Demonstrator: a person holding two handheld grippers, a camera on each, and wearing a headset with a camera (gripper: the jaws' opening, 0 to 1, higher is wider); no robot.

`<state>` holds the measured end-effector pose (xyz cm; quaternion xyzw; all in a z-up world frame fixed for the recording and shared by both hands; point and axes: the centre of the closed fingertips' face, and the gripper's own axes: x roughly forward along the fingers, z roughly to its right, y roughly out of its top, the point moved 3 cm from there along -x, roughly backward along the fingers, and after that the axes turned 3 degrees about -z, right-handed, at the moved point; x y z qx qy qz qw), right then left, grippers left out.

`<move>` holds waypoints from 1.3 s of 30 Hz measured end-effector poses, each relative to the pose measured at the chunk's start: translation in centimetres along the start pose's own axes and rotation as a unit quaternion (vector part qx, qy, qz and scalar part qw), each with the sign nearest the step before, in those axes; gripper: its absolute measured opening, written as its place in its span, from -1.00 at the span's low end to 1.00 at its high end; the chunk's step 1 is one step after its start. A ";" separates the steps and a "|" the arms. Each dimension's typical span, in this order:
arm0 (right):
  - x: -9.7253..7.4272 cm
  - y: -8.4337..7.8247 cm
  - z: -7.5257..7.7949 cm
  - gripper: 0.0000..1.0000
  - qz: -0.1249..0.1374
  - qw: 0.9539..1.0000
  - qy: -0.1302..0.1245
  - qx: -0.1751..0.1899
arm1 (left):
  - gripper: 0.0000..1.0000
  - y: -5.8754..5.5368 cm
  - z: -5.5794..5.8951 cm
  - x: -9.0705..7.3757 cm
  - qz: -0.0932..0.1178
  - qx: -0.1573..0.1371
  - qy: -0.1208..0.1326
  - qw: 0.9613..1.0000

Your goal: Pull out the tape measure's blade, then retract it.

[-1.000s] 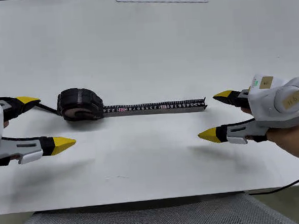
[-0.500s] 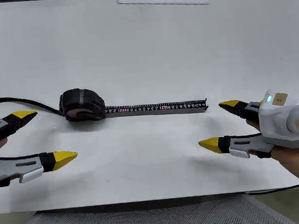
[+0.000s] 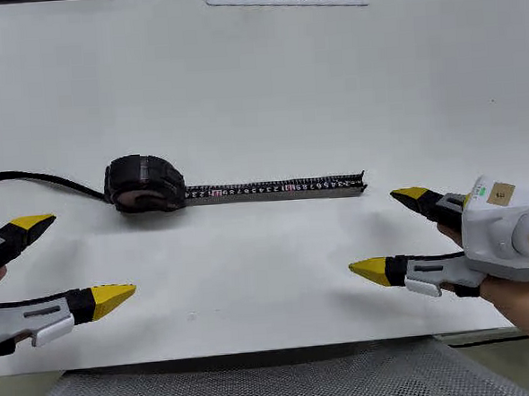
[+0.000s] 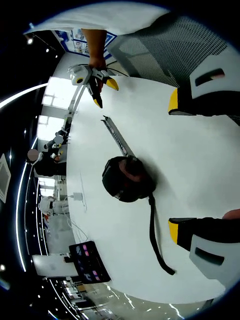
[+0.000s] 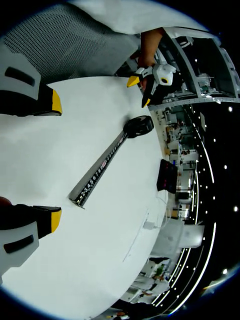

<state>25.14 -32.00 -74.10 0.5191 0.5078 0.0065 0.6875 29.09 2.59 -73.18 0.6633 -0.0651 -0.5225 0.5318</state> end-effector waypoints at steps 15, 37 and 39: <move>0.0 -1.2 -0.9 0.60 0.002 1.000 0.003 0.019 | 0.72 -1.7 0.8 -0.1 -0.013 -0.023 0.000 1.000; 0.2 -1.9 -1.5 0.63 -0.005 1.000 0.009 0.022 | 0.71 -2.0 1.3 0.0 -0.017 -0.023 -0.005 1.000; 0.1 -2.0 -1.6 0.63 -0.006 1.000 0.011 0.023 | 0.71 -1.9 1.4 0.0 -0.017 -0.021 -0.007 1.000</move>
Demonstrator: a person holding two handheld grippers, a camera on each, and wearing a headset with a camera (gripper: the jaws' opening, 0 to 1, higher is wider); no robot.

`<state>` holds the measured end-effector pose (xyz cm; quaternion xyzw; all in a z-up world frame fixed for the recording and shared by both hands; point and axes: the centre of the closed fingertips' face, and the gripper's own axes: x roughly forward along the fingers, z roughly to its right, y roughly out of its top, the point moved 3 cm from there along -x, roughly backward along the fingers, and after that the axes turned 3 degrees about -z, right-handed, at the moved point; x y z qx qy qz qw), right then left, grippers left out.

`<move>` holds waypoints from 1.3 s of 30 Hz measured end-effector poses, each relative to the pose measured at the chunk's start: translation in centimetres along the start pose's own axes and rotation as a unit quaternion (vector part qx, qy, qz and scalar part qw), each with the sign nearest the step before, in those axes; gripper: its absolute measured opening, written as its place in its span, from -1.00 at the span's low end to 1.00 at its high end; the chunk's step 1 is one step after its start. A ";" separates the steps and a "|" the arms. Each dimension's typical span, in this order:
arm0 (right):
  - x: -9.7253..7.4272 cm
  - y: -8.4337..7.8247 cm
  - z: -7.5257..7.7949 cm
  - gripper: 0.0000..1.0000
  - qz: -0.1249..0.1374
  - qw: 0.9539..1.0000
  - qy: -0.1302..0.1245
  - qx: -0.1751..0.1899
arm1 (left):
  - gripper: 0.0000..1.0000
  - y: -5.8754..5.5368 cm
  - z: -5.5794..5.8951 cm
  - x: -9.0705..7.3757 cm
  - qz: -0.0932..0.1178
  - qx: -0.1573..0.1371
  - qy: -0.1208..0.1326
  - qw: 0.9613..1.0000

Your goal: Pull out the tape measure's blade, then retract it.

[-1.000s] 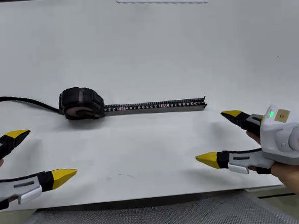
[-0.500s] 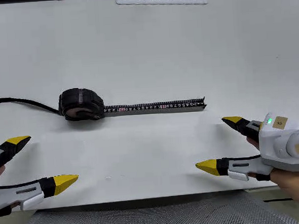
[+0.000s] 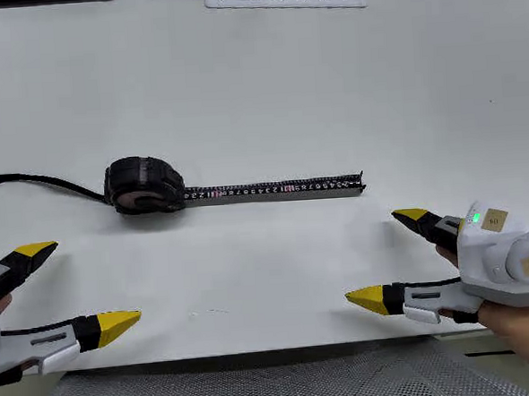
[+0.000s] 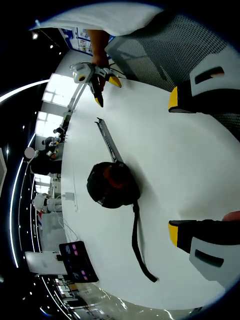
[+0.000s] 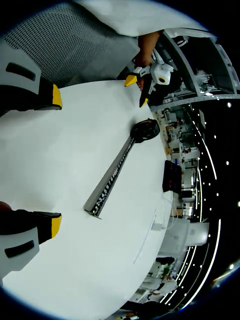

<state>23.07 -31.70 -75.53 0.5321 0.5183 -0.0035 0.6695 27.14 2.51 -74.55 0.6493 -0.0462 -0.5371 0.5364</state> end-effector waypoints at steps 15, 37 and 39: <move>0.0 0.1 -0.1 0.63 -0.001 1.000 0.000 -0.001 | 0.70 0.6 0.1 0.0 0.004 0.004 0.000 1.000; 0.4 0.8 -0.3 0.62 0.009 1.000 0.000 -0.003 | 0.70 2.0 0.7 1.2 0.016 -0.014 0.021 1.000; 0.4 0.8 -0.2 0.62 0.010 1.000 0.001 -0.004 | 0.69 2.3 0.8 1.4 0.019 -0.019 0.020 0.999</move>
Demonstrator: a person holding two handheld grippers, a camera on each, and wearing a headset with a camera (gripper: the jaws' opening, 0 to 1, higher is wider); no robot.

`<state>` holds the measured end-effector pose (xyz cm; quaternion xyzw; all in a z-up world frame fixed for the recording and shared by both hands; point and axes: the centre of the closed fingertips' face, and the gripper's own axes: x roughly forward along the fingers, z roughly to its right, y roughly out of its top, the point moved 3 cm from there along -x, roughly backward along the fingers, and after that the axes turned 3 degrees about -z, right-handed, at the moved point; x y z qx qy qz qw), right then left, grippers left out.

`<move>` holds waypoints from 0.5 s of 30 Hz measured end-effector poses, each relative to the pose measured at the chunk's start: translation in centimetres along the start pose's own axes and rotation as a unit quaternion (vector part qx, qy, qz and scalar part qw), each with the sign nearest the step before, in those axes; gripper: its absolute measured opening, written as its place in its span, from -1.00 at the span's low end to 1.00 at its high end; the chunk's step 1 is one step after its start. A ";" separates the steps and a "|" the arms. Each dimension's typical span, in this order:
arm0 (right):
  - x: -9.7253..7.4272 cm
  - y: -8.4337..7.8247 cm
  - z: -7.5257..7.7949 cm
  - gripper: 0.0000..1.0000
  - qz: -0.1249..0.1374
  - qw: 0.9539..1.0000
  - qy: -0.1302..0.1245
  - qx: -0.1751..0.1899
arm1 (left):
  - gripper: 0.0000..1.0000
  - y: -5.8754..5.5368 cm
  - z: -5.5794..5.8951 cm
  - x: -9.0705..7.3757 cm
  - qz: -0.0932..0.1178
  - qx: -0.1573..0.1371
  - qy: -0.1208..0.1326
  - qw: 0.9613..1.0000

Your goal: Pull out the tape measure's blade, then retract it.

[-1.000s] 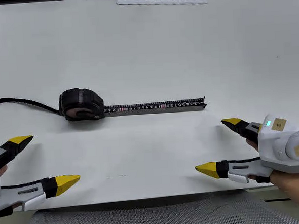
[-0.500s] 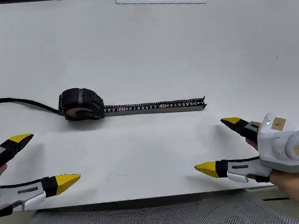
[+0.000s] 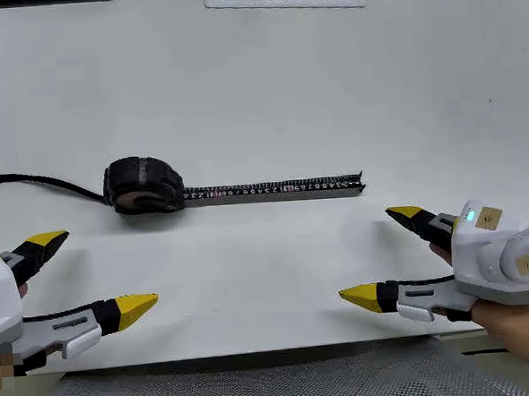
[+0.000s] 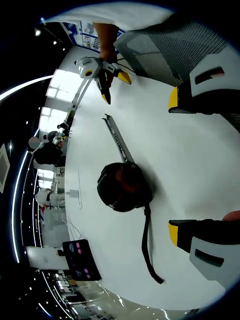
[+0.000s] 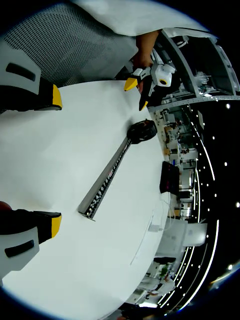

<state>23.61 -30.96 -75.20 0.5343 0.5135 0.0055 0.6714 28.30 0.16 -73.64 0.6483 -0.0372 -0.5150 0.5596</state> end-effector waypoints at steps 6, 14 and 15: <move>-0.1 0.0 0.1 0.62 -0.001 1.000 0.001 -0.001 | 0.67 0.8 0.3 0.8 0.002 0.004 -0.001 1.000; -0.2 -0.1 0.2 0.61 0.001 1.000 -0.002 0.001 | 0.66 1.9 -0.1 1.9 0.008 -0.002 0.004 1.000; -0.2 -0.1 0.3 0.62 0.001 1.000 -0.003 0.002 | 0.67 2.0 -0.1 2.0 0.010 -0.004 0.004 1.000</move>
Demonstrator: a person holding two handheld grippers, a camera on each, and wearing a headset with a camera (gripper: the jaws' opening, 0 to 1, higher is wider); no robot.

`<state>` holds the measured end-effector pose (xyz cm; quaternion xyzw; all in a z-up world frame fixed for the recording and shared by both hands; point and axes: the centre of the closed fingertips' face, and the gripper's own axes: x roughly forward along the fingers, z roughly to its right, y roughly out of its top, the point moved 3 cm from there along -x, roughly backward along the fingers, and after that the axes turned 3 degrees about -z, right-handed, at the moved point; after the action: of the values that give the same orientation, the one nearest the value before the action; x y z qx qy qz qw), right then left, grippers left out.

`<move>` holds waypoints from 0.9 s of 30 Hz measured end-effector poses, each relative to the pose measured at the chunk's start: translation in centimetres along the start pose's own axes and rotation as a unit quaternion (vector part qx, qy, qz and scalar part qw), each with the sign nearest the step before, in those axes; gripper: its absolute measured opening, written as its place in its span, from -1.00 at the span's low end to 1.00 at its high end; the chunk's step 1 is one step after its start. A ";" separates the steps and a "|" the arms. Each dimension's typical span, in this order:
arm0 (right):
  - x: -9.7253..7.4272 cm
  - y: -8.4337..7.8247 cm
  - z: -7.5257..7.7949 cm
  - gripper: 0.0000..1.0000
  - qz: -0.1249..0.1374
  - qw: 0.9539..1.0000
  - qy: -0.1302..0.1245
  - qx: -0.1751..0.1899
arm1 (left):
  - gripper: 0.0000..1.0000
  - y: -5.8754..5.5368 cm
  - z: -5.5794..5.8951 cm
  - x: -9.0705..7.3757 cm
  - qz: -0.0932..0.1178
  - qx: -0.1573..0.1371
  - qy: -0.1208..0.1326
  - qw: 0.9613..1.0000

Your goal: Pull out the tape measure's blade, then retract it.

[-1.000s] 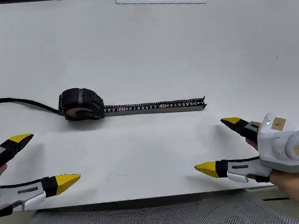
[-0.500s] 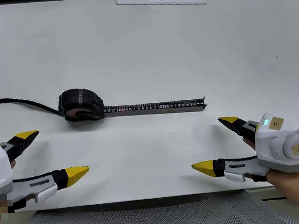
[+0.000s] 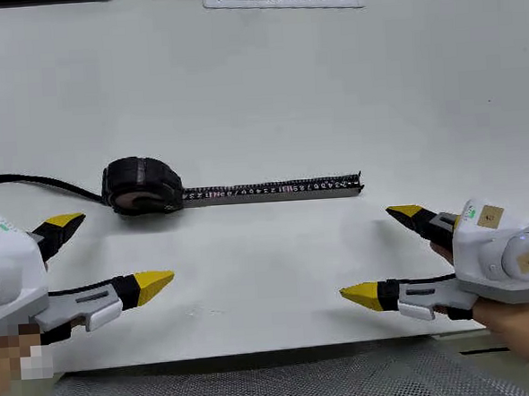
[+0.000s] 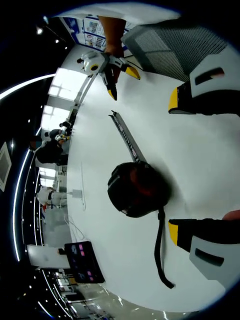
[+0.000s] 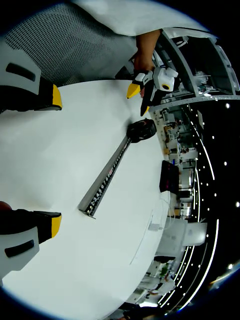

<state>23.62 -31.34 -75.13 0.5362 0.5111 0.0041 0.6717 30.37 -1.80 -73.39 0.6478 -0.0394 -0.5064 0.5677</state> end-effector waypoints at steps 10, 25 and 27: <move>-0.2 0.1 0.4 0.62 0.005 1.000 -0.004 0.005 | 0.67 1.2 -0.1 0.8 0.013 -0.009 0.001 1.000; -0.3 0.0 0.6 0.59 0.007 1.000 -0.007 0.007 | 0.66 2.2 0.0 1.9 0.016 -0.003 -0.003 1.000; -0.3 0.1 0.7 0.58 0.007 1.000 -0.007 0.007 | 0.65 2.3 0.0 1.9 0.018 -0.010 0.000 1.000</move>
<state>23.99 -31.94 -74.98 0.5443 0.5029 0.0019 0.6714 32.53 -3.80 -72.82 0.6416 -0.0459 -0.4965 0.5829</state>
